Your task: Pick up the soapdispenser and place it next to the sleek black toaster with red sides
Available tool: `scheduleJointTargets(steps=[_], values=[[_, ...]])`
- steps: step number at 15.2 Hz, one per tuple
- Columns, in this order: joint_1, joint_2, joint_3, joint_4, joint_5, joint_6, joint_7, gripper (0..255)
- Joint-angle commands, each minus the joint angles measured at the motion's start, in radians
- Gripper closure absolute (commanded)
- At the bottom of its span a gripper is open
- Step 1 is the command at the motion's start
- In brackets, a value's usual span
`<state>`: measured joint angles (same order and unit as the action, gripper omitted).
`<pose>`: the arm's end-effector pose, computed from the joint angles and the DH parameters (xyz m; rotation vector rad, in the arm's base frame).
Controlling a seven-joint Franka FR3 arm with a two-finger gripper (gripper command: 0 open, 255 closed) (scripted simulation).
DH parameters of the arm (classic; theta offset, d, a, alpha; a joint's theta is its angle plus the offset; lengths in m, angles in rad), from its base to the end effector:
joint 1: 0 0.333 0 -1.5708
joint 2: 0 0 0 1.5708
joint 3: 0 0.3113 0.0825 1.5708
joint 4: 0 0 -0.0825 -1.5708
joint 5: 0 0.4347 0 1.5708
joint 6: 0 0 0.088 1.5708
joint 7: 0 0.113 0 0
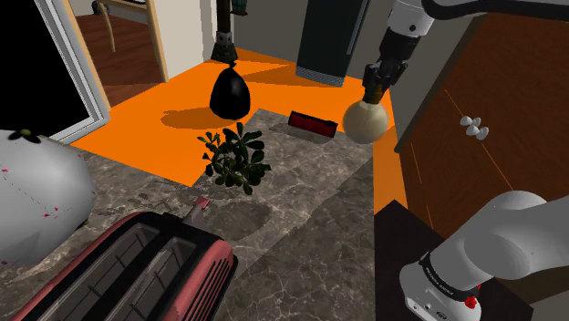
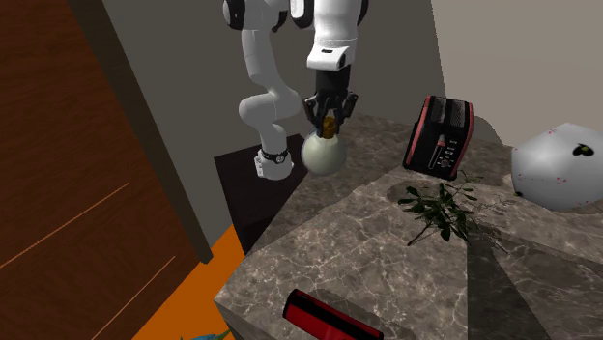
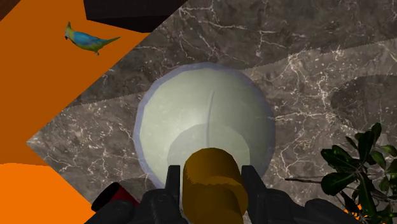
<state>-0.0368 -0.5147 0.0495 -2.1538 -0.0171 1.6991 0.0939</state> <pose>0.4526 0.0074 0.5894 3.0990 -0.1321 0.0953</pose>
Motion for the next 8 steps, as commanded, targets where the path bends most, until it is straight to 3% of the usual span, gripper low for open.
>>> scheduleJointTargets(steps=[1, 8], values=[[0.0, 0.007, 0.0, 0.035, 0.0, -0.028, 0.0, 255], [-0.001, 0.031, 0.0, 0.151, -0.001, -0.119, -0.003, 255]])
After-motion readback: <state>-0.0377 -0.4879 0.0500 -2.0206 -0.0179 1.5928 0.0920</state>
